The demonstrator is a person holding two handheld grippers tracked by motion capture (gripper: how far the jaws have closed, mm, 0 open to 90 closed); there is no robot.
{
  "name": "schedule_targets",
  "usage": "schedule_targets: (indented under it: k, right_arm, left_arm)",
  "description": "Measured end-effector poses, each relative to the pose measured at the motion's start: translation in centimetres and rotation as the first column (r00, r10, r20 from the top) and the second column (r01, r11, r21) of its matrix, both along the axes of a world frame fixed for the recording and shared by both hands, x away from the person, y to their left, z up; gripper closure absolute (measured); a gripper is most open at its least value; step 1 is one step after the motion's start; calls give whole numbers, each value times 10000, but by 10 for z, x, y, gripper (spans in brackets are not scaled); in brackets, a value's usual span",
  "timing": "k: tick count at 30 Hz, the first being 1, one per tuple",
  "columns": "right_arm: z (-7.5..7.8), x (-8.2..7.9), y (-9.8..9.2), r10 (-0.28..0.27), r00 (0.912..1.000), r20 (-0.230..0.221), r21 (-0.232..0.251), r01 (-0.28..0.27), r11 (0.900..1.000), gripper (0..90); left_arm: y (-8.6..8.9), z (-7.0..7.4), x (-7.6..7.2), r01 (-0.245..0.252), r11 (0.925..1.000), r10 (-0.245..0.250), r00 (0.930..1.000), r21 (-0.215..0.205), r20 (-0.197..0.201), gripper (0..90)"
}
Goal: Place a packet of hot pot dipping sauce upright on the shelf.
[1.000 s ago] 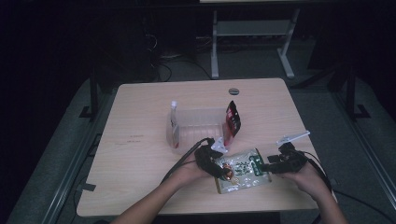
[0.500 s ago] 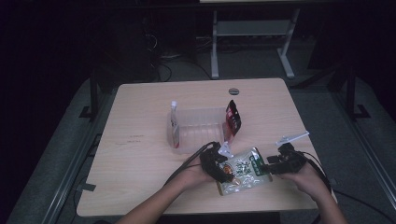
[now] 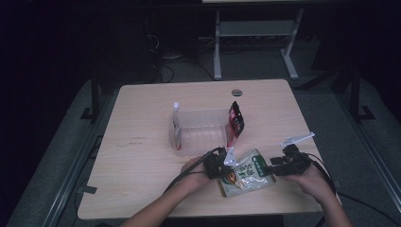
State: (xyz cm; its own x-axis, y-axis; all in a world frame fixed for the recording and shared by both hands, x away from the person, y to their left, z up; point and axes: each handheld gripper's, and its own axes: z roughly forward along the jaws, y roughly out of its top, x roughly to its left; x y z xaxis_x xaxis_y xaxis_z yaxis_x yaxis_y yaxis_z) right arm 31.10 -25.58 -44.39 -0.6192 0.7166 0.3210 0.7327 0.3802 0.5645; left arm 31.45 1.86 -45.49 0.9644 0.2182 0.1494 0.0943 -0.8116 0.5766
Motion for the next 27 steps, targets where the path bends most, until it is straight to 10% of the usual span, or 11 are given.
schedule_targets:
  k: [7, 18, 23, 27]
  right_arm:
    - [3, -1, -4, -16, 10000, 94, 314, 13, 9995, 369]
    - [12, -2, -12, 220, 9992, 321, 1381, -262, 9901, 334]
    - [17, 0, -13, 446, 9968, 660, 2094, -575, 9761, 328]
    - [26, 6, -10, 822, 9938, 745, 3190, -1018, 9423, 354]
  left_arm:
    - [11, 0, 8, 2, 9964, -60, 9976, -843, -686, 899]
    - [32, 20, 8, 218, 9808, -322, 9982, -1940, -508, 900]
    - [50, 39, 3, 435, 9655, -523, 9982, -2569, -278, 900]
    - [67, 50, -3, 577, 9585, -599, 9982, -2791, 7, 900]
